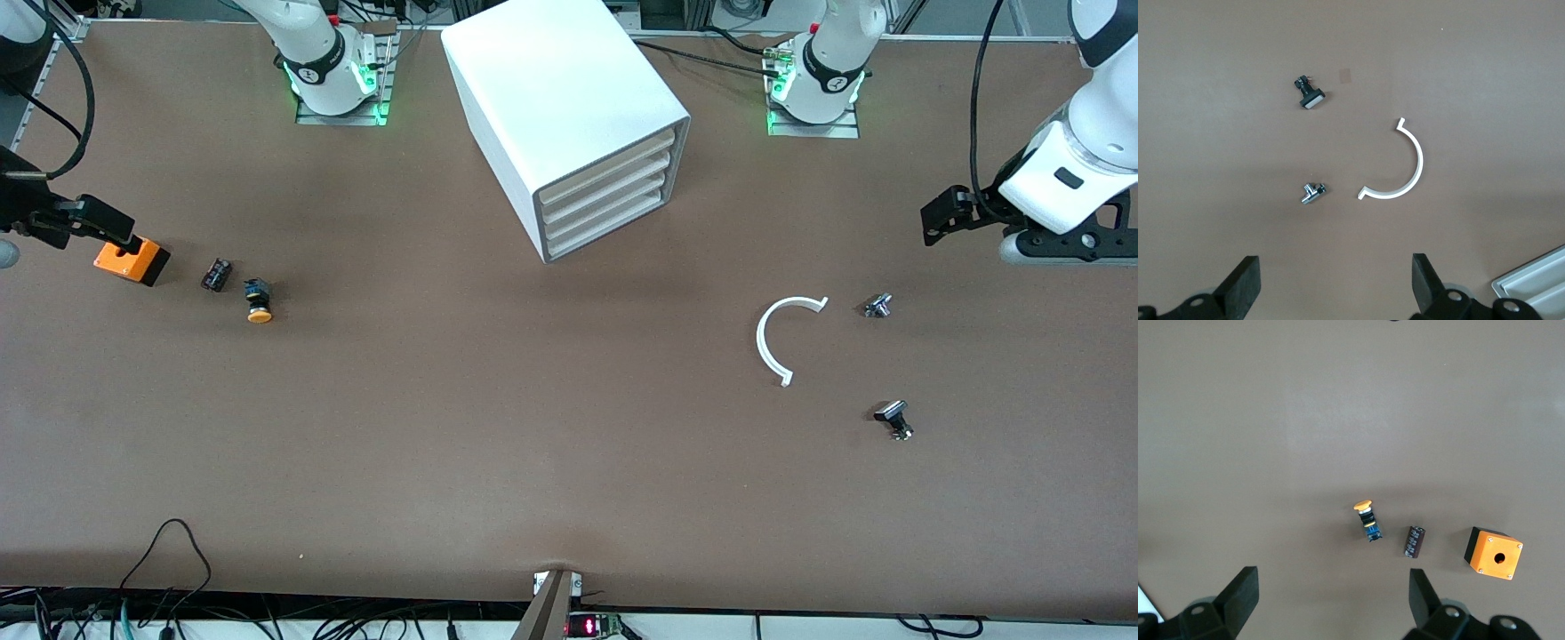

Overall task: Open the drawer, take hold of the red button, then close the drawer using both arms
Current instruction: 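Move the left gripper to the cabinet's drawer handle and grasp it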

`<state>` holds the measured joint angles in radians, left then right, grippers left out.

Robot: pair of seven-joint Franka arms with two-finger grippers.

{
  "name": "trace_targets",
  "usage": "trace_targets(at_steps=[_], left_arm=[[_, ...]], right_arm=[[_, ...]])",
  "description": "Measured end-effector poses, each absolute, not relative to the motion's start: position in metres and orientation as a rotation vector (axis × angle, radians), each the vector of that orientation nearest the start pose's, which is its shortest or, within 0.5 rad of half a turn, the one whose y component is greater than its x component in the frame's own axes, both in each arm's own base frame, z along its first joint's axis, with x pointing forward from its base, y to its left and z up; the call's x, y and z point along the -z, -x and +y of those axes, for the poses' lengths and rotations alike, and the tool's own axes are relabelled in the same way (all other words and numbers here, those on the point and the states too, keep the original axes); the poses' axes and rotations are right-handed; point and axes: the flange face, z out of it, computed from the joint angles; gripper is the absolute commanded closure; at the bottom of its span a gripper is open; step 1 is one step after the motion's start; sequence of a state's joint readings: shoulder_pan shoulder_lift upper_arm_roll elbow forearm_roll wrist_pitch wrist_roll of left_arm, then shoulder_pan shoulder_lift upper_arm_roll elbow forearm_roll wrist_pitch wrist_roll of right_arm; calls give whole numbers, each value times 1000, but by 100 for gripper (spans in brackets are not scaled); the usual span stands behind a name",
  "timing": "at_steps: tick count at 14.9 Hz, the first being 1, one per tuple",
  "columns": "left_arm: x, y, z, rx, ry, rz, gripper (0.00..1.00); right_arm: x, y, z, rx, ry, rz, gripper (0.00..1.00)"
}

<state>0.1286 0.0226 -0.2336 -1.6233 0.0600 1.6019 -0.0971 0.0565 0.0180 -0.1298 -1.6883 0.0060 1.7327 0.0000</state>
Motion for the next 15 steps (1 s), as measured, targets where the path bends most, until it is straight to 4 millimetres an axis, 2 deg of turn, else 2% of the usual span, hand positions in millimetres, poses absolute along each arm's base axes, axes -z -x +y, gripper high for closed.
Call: trace_targets(at_steps=[4, 7, 12, 15], left_arm=[[-588, -559, -54, -76, 3082, 25, 0], [-567, -561, -65, -176, 3076, 60, 0], [-490, -577, -76, -473, 3145, 78, 0], [-425, -571, -98, -751, 3251, 64, 0]], right_arm=[[-572, -570, -39, 40, 3137, 113, 0], [-571, -570, -39, 38, 3137, 112, 0], [-571, -570, -39, 36, 3137, 111, 0], [-567, -571, -40, 26, 3148, 107, 0]])
